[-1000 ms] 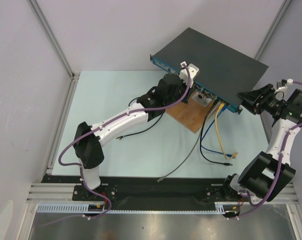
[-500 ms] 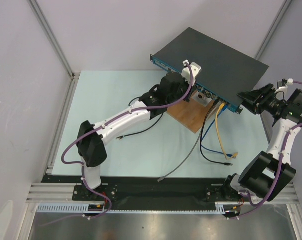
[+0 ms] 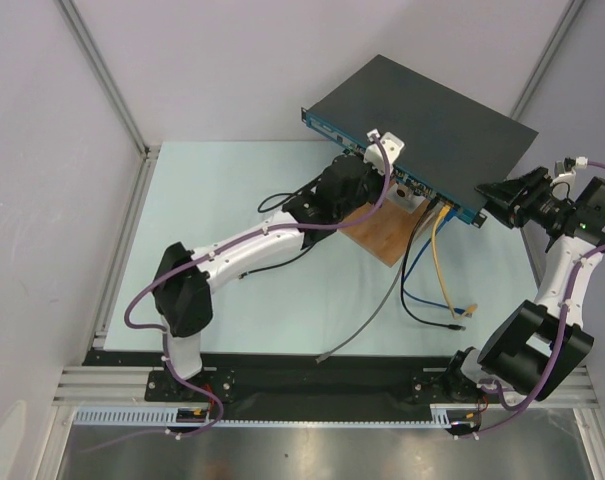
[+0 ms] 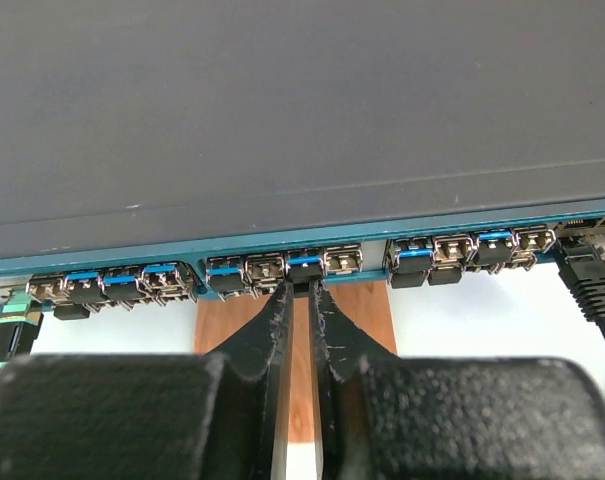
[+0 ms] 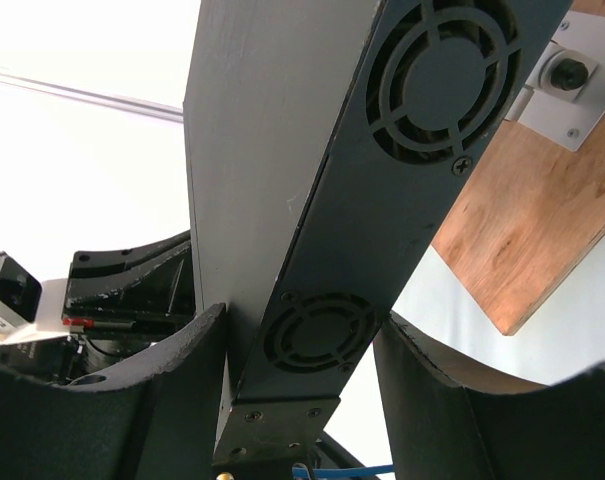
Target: Insert the plug into the switch port
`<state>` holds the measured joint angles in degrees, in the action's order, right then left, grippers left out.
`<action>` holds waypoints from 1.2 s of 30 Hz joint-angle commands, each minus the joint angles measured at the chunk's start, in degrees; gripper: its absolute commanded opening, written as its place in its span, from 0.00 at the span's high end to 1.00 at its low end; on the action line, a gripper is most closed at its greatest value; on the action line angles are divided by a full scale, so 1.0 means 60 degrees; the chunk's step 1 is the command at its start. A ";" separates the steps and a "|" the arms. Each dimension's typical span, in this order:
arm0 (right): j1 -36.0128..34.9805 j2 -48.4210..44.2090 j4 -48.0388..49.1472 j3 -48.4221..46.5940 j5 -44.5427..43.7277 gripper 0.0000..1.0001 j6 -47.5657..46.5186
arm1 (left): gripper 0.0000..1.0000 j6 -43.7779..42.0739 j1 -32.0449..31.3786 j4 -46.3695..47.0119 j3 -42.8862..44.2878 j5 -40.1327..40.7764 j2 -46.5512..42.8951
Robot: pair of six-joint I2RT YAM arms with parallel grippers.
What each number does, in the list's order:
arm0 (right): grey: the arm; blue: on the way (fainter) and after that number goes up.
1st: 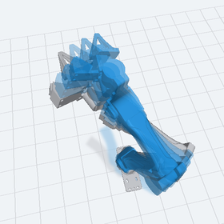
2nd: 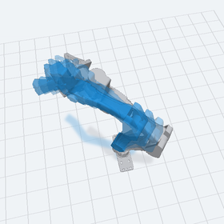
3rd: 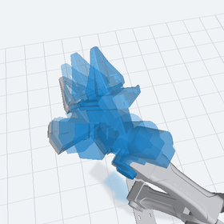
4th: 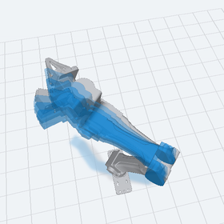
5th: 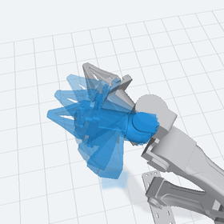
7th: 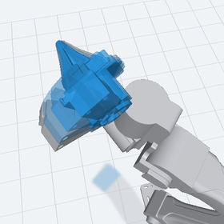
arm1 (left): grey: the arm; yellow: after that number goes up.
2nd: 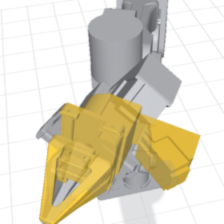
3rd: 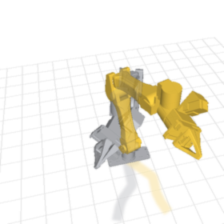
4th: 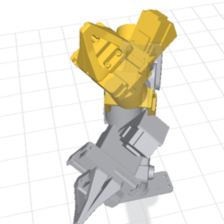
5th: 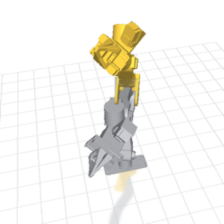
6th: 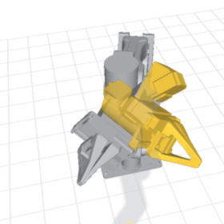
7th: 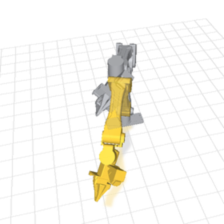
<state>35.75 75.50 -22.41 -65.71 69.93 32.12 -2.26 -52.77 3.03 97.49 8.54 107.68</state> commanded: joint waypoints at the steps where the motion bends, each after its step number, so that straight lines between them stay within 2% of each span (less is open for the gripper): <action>1: -0.0289 0.0174 0.0234 -0.0210 0.0400 1.00 -0.0812 | 0.87 -0.0472 0.0138 0.3506 -0.0513 0.0321 0.0511; 4: -0.0289 0.0204 0.0249 -0.0210 0.0415 1.00 -0.0797 | 0.85 -0.0662 0.0138 0.4881 -0.1071 0.0146 0.0540; 6: -0.0289 0.0248 0.0264 -0.0224 0.0386 1.00 -0.0797 | 0.82 -0.0678 0.0138 0.5047 -0.1117 0.0057 0.0613; 13: -0.0304 0.0277 0.0411 -0.0239 0.0181 1.00 -0.0739 | 0.75 -0.0488 0.0182 0.4930 -0.1671 -0.0367 0.0102; 18: -0.0274 0.0233 0.0367 -0.0313 0.0078 1.00 -0.0812 | 0.73 -0.0341 0.0197 0.4652 -0.2624 -0.0966 -0.1111; 23: -0.0260 0.0043 0.0161 -0.0240 0.0020 0.97 -0.1164 | 0.66 -0.0151 0.0314 0.4111 -0.3650 -0.1349 -0.2212; 26: -0.0230 -0.0030 0.0205 -0.0195 -0.0083 0.89 -0.1354 | 0.64 0.0244 0.0548 0.3379 -0.3900 -0.1831 -0.2842; 29: -0.0128 -0.0074 0.0293 -0.0210 -0.0127 0.69 -0.1471 | 0.61 0.0654 0.0826 0.2545 -0.4120 -0.2212 -0.3399; 30: -0.0055 -0.0103 0.0322 -0.0239 -0.0112 0.57 -0.1544 | 0.60 0.0902 0.1044 0.2035 -0.4163 -0.2330 -0.3502; 32: 0.0048 -0.0118 0.0279 -0.0414 -0.0127 0.44 -0.1676 | 0.55 0.1167 0.1294 0.1476 -0.4120 -0.2826 -0.3824; 33: 0.0092 -0.0133 0.0076 -0.0502 -0.0127 0.35 -0.1792 | 0.55 0.1241 0.1557 0.1139 -0.4062 -0.3119 -0.3912; 35: 0.0238 -0.0162 -0.0291 -0.0751 -0.0141 0.27 -0.2319 | 0.52 0.1169 0.1763 0.0012 -0.3755 -0.3691 -0.4117; 36: 0.0296 -0.0191 -0.0684 -0.0998 -0.0142 0.20 -0.2495 | 0.51 0.1125 0.1996 -0.0615 -0.3652 -0.3896 -0.4205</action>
<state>36.53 75.94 -24.38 -67.29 70.26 25.50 2.15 -43.33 10.68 73.32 -8.08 84.84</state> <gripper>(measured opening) 0.753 0.481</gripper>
